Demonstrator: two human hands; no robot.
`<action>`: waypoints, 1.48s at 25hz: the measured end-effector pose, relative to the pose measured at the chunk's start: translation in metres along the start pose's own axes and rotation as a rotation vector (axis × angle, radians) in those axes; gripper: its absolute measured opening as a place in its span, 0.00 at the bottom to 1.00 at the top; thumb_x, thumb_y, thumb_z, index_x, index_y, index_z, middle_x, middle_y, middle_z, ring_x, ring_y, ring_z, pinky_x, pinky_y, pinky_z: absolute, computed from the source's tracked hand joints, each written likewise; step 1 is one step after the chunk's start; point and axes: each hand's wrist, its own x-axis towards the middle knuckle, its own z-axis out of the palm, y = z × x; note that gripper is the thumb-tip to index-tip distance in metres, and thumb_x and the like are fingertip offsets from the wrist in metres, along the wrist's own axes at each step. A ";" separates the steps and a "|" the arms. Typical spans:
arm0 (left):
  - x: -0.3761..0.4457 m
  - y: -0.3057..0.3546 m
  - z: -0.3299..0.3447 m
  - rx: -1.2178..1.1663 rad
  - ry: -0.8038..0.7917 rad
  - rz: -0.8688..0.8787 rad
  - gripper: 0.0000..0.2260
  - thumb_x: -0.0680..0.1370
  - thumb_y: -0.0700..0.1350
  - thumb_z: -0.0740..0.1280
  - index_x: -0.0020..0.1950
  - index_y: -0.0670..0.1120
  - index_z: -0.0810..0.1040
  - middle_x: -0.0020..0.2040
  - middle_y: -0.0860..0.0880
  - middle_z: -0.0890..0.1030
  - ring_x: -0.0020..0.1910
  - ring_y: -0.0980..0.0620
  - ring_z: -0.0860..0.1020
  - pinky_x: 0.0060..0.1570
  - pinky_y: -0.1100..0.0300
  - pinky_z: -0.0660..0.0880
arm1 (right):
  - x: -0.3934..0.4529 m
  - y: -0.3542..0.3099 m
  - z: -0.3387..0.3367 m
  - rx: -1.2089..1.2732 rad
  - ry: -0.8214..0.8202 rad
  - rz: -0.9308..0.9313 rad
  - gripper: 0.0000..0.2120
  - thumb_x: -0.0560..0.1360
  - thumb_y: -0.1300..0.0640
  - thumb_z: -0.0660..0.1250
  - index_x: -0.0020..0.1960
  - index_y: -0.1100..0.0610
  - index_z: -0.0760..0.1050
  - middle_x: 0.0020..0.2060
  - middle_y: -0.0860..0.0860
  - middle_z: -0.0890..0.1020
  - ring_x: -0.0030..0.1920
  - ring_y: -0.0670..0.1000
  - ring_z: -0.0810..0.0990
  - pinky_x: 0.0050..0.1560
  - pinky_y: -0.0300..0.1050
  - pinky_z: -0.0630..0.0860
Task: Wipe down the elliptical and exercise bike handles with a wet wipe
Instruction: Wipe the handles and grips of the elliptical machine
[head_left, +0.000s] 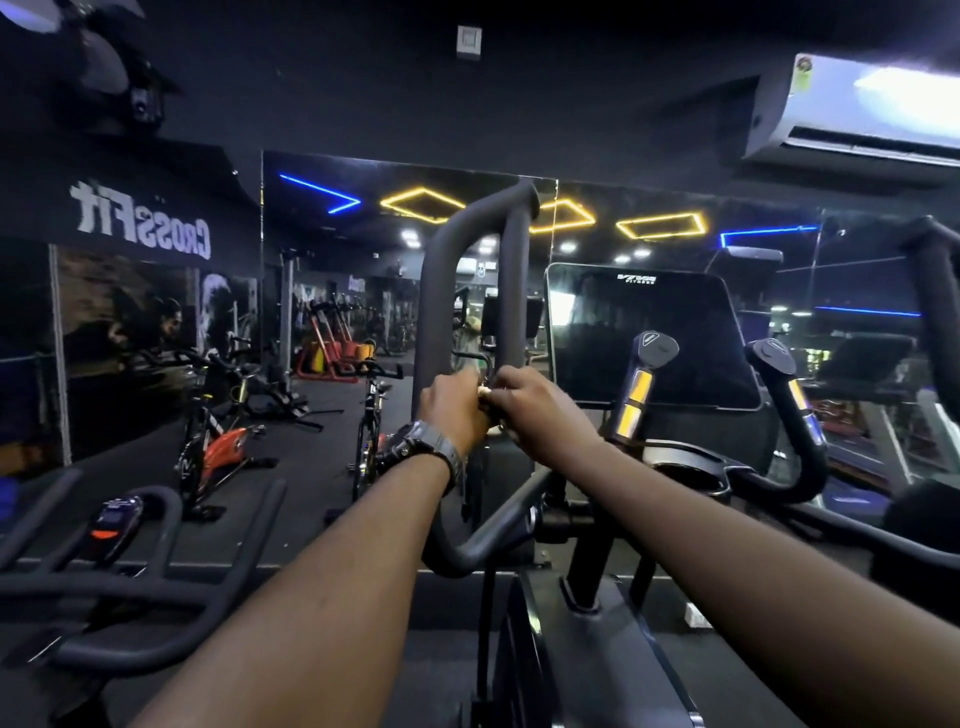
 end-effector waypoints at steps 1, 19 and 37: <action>0.000 -0.001 0.001 -0.005 -0.005 0.009 0.14 0.75 0.52 0.72 0.55 0.46 0.75 0.51 0.42 0.81 0.53 0.39 0.79 0.44 0.55 0.73 | 0.000 0.003 -0.005 -0.018 -0.012 0.000 0.12 0.72 0.63 0.72 0.55 0.57 0.81 0.49 0.53 0.76 0.48 0.55 0.76 0.45 0.48 0.78; 0.015 0.012 -0.009 0.296 -0.165 0.180 0.29 0.74 0.52 0.72 0.71 0.48 0.64 0.57 0.43 0.80 0.57 0.39 0.79 0.54 0.50 0.77 | 0.056 0.048 -0.028 -0.377 0.065 -0.233 0.08 0.73 0.62 0.69 0.52 0.58 0.80 0.54 0.55 0.77 0.50 0.57 0.75 0.50 0.50 0.78; 0.120 -0.028 -0.033 0.233 0.426 0.943 0.05 0.75 0.42 0.64 0.48 0.44 0.79 0.45 0.47 0.78 0.48 0.48 0.73 0.58 0.54 0.70 | 0.156 0.073 -0.075 -0.653 0.082 0.050 0.10 0.78 0.58 0.63 0.54 0.55 0.82 0.53 0.54 0.78 0.55 0.57 0.74 0.44 0.52 0.78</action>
